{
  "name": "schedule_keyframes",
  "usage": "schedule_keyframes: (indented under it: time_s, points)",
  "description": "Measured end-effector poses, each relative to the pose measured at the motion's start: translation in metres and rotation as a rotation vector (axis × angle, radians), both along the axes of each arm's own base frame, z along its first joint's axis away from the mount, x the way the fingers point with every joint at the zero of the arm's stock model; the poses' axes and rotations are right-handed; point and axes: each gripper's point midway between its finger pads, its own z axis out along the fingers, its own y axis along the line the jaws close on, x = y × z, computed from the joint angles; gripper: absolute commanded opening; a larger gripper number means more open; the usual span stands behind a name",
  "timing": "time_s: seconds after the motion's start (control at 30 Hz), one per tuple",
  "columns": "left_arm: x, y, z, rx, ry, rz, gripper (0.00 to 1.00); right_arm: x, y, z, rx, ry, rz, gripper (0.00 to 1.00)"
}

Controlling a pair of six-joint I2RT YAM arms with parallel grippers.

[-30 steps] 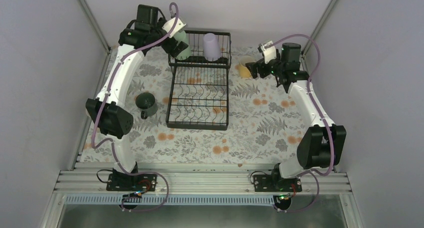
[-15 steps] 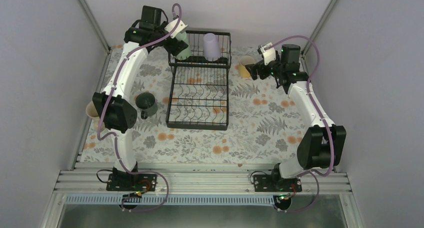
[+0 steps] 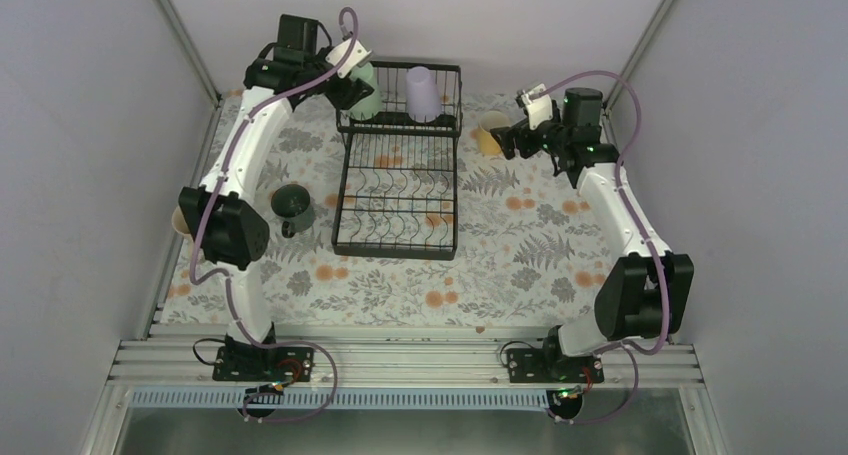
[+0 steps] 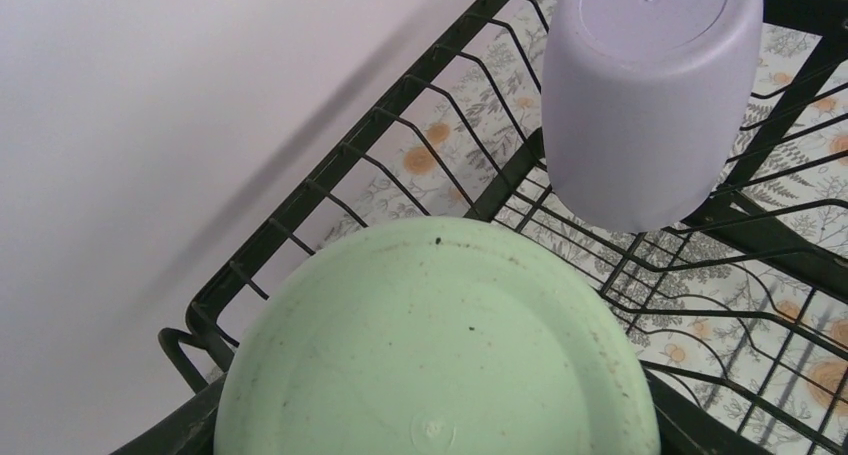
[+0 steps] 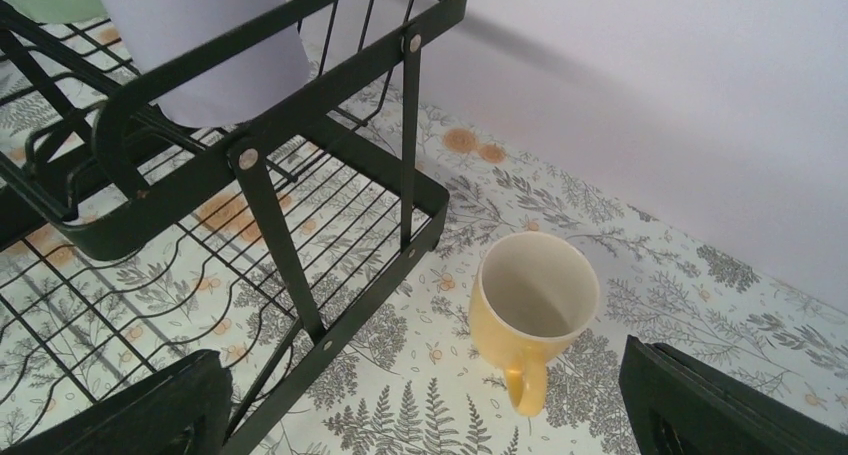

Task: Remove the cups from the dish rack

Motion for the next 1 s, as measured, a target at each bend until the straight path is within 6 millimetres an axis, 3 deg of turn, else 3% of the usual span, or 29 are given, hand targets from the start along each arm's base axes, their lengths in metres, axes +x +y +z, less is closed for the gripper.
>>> schedule_keyframes:
  time_s: [0.13,0.27,0.4,0.53,0.63,0.77,0.87,1.0]
  points:
    - [-0.012,0.004,0.009,-0.016,-0.018,-0.001,0.42,-0.006,0.005,0.007,0.022,-0.006,0.028,1.00]
    - [-0.036,0.007,0.042,-0.063,-0.088,-0.010,0.42,-0.015,0.019,0.026,0.085,0.000,0.104,1.00]
    - [-0.070,0.010,0.090,-0.133,-0.187,-0.035,0.42,-0.032,0.045,0.070,0.192,-0.023,0.276,1.00]
    - [-0.100,0.006,0.121,-0.212,-0.255,-0.089,0.42,-0.046,0.078,0.114,0.349,-0.004,0.573,1.00]
    - [-0.118,0.001,0.120,-0.263,-0.254,-0.131,0.42,-0.044,0.091,0.114,0.480,0.095,0.741,1.00]
    - [-0.128,-0.005,0.100,-0.316,-0.214,-0.171,0.43,-0.023,0.099,0.079,0.624,0.289,0.784,1.00]
    - [-0.129,-0.011,0.084,-0.345,-0.191,-0.201,0.44,-0.020,0.106,0.061,0.689,0.396,0.780,1.00]
    - [-0.131,-0.017,0.065,-0.381,-0.190,-0.225,0.46,-0.031,0.129,0.066,0.712,0.445,0.847,1.00]
